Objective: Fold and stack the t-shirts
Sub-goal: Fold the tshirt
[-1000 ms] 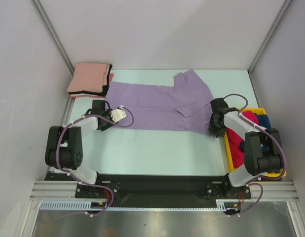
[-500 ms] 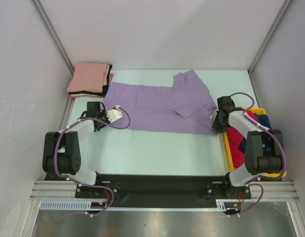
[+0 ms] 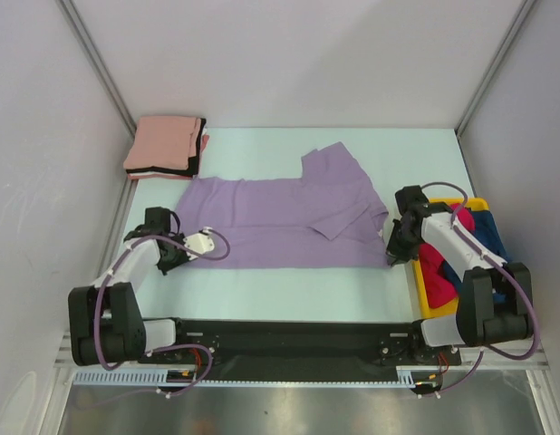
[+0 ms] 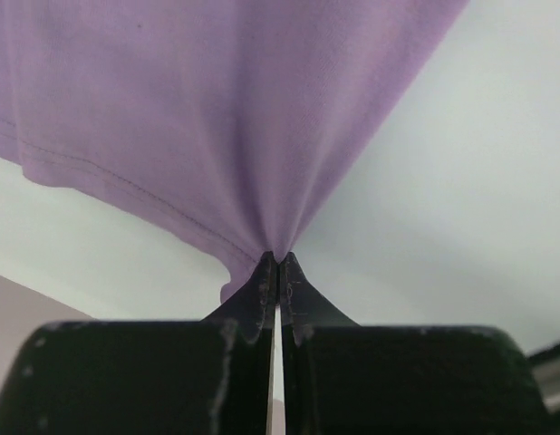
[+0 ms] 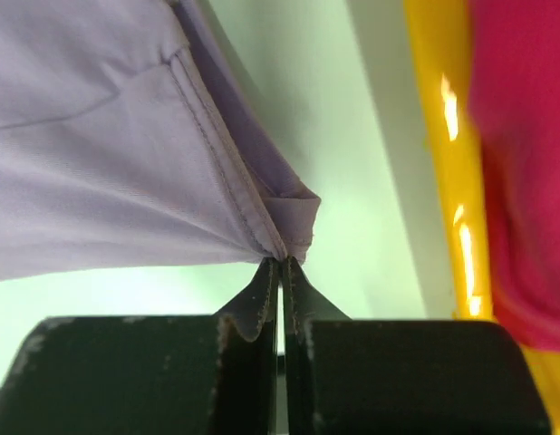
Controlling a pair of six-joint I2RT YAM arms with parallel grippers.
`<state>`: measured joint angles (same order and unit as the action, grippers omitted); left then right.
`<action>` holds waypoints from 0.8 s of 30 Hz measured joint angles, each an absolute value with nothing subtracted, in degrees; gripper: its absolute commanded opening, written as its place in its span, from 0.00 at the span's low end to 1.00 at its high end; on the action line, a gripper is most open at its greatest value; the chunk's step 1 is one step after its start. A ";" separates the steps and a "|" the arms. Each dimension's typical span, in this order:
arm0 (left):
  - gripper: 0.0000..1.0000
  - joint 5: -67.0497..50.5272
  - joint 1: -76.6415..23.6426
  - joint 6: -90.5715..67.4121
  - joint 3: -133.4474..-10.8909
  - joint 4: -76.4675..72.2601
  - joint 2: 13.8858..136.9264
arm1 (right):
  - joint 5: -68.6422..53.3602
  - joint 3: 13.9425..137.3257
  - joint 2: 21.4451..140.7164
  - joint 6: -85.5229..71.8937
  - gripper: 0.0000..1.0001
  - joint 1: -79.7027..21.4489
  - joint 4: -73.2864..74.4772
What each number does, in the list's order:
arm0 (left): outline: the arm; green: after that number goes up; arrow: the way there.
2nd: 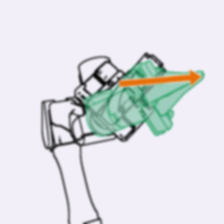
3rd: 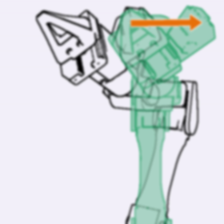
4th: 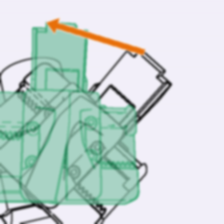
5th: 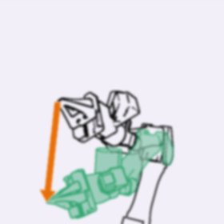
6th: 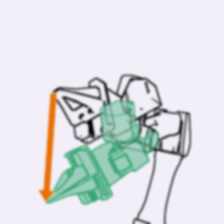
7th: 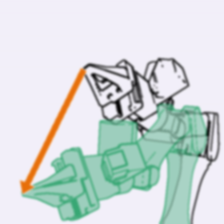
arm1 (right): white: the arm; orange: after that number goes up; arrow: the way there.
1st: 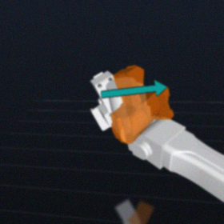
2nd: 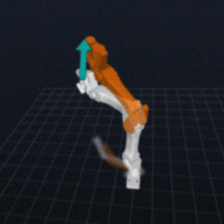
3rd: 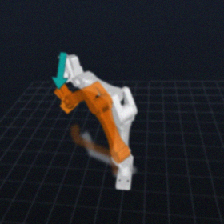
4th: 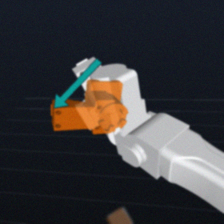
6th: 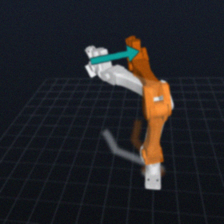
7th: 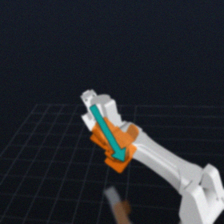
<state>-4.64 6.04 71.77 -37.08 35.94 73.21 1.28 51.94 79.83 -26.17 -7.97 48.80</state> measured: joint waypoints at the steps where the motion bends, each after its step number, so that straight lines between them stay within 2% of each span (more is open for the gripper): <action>1: 0.00 -4.60 6.07 72.12 -37.08 37.98 72.03 | 1.08 51.13 79.07 -26.85 0.00 -8.29 49.82; 12: 0.00 -2.04 7.40 76.18 -37.08 45.39 68.53 | 0.58 47.33 74.74 -30.65 0.00 -9.17 56.66; 13: 0.02 -1.98 7.57 76.71 -37.08 45.60 68.47 | 0.58 47.33 74.41 -30.98 0.03 -9.21 56.99; 14: 0.11 -1.91 7.73 77.19 -37.08 45.69 68.45 | 0.60 47.31 74.06 -31.29 0.14 -9.32 57.25; 15: 0.27 -1.85 7.86 77.67 -37.08 45.63 68.42 | 0.60 47.24 73.67 -31.53 0.25 -9.45 57.43; 16: 0.67 -1.65 7.97 78.28 -37.08 45.56 68.42 | 0.64 47.22 73.30 -31.77 0.36 -9.61 57.63; 17: 0.81 -1.50 8.08 79.00 -37.08 45.50 68.42 | 0.82 47.22 73.10 -31.99 0.42 -9.69 57.78; 19: 0.94 -1.43 8.43 79.26 -37.15 45.65 68.42 | 1.50 47.27 72.95 -31.86 0.51 -9.67 58.37; 24: 0.97 -6.26 8.62 78.81 -43.29 50.22 68.51 | 3.05 50.26 72.84 -31.24 0.57 -9.67 60.45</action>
<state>-6.26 8.62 78.81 -43.29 50.22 68.51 3.05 50.26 72.84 -31.24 -9.67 60.45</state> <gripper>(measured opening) 0.964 0.559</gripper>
